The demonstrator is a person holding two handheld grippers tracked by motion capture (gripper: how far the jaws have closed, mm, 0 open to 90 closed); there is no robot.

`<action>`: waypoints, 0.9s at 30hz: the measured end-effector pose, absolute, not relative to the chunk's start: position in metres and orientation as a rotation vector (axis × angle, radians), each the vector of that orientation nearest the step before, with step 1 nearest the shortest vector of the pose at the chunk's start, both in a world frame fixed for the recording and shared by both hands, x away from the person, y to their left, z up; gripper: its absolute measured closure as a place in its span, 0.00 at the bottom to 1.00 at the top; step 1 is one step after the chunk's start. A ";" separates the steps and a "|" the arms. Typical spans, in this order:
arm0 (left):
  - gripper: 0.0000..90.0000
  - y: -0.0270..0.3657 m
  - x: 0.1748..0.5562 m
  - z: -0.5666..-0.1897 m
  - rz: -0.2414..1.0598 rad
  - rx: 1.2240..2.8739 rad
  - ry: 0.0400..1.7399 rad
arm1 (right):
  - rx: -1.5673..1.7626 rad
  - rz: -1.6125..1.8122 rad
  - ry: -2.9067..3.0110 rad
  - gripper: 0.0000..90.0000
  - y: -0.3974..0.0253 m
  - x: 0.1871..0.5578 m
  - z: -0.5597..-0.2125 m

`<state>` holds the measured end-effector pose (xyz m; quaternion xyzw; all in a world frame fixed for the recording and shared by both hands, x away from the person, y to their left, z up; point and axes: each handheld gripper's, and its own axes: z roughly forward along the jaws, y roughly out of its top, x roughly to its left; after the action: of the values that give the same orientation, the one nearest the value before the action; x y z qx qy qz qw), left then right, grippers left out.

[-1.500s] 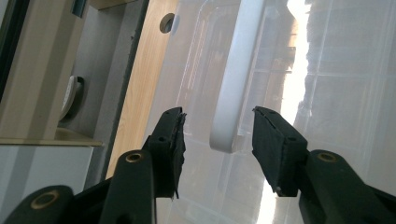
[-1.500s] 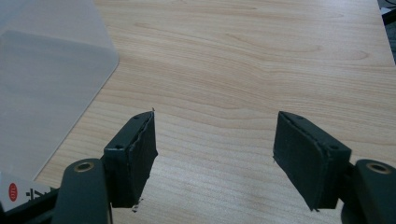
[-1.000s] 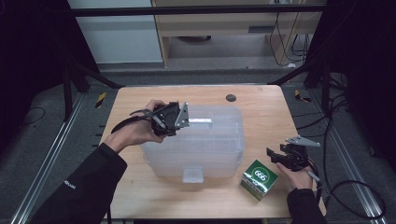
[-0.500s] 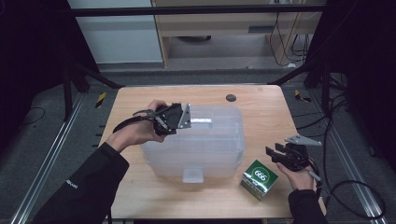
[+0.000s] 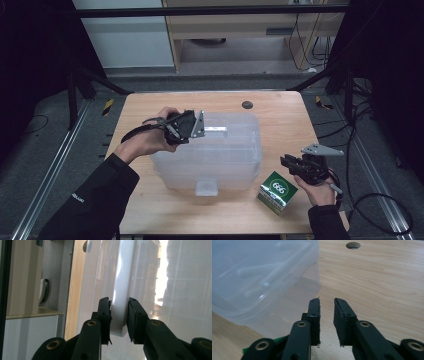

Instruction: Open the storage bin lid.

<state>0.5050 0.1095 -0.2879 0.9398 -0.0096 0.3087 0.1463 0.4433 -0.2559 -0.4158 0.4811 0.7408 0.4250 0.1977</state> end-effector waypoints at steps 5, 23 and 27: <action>0.82 0.110 0.506 -0.287 0.886 2.709 -0.031 | 1.330 1.207 2.088 0.95 -0.253 0.441 -0.413; 0.80 0.112 0.521 -0.274 0.966 2.642 0.043 | 1.285 1.242 2.142 1.00 -0.245 0.438 -0.411; 0.79 0.112 0.526 -0.271 0.985 2.627 0.062 | 1.278 1.250 2.144 1.00 -0.243 0.438 -0.412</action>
<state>0.5257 0.1119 -0.2714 0.9230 0.0220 0.3459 0.1669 0.4382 -0.2428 -0.4120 0.4508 0.7562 0.4411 0.1742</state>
